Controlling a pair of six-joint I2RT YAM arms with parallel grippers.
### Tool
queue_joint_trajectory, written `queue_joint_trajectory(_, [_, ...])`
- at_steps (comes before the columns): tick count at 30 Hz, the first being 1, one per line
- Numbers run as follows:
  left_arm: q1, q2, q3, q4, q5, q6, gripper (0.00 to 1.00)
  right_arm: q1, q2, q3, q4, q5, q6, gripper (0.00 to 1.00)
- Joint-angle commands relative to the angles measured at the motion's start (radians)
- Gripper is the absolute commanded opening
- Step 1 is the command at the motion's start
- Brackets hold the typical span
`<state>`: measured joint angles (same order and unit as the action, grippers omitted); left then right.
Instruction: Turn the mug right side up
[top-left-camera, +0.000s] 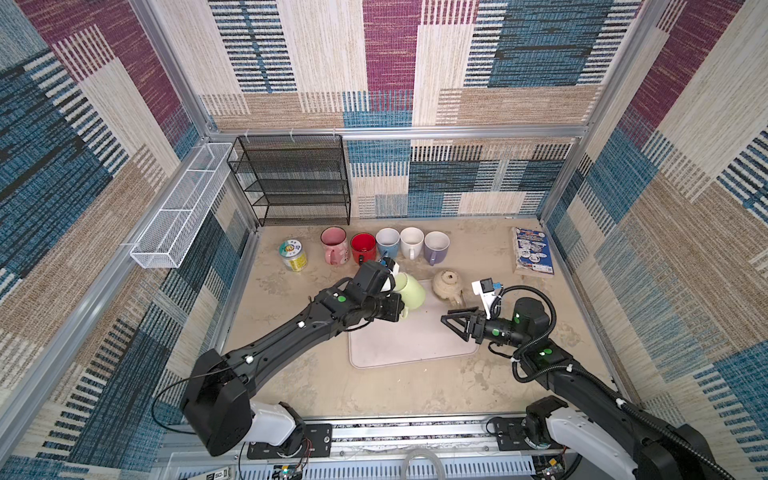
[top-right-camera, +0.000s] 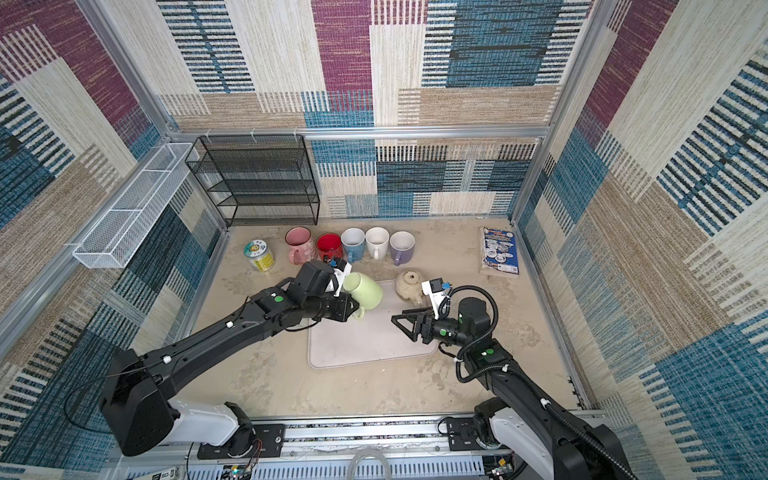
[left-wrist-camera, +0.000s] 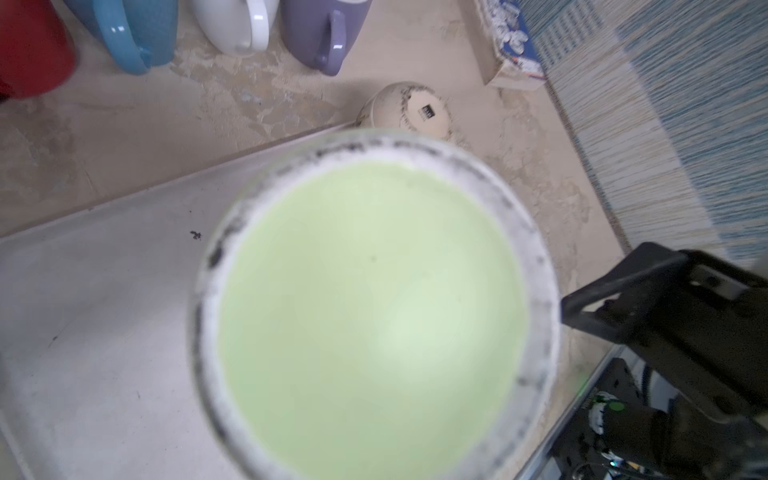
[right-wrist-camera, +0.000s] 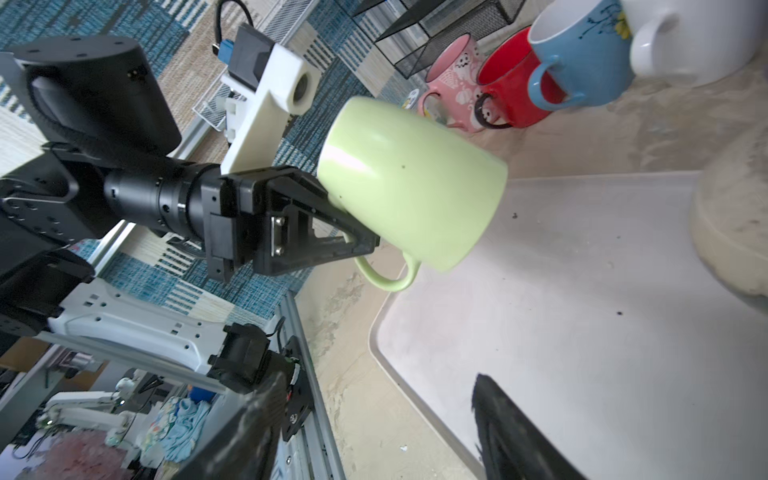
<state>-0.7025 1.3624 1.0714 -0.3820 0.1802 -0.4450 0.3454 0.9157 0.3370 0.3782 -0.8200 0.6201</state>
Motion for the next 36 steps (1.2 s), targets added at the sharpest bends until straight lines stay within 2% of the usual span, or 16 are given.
queue_joint_trajectory(1, [0.033,-0.067,-0.031,0.189,0.11,0.016,0.0,-0.002,0.014,-0.008,0.238,-0.103,0.098,0.73])
queue_joint_trajectory(8, [0.103,-0.164,-0.103,0.384,0.263,-0.046,0.0,-0.002,0.05,0.007,0.391,-0.148,0.143,0.75])
queue_joint_trajectory(12, [0.118,-0.172,-0.138,0.534,0.355,-0.106,0.0,-0.002,0.076,0.035,0.457,-0.16,0.159,0.77])
queue_joint_trajectory(18, [0.133,-0.165,-0.157,0.723,0.478,-0.198,0.0,-0.002,0.128,0.099,0.505,-0.186,0.171,0.76])
queue_joint_trajectory(25, [0.144,-0.132,-0.15,0.9,0.558,-0.306,0.0,-0.002,0.173,0.156,0.557,-0.191,0.2,0.7])
queue_joint_trajectory(36, [0.144,-0.054,-0.122,1.056,0.602,-0.378,0.0,-0.002,0.231,0.238,0.595,-0.203,0.221,0.66])
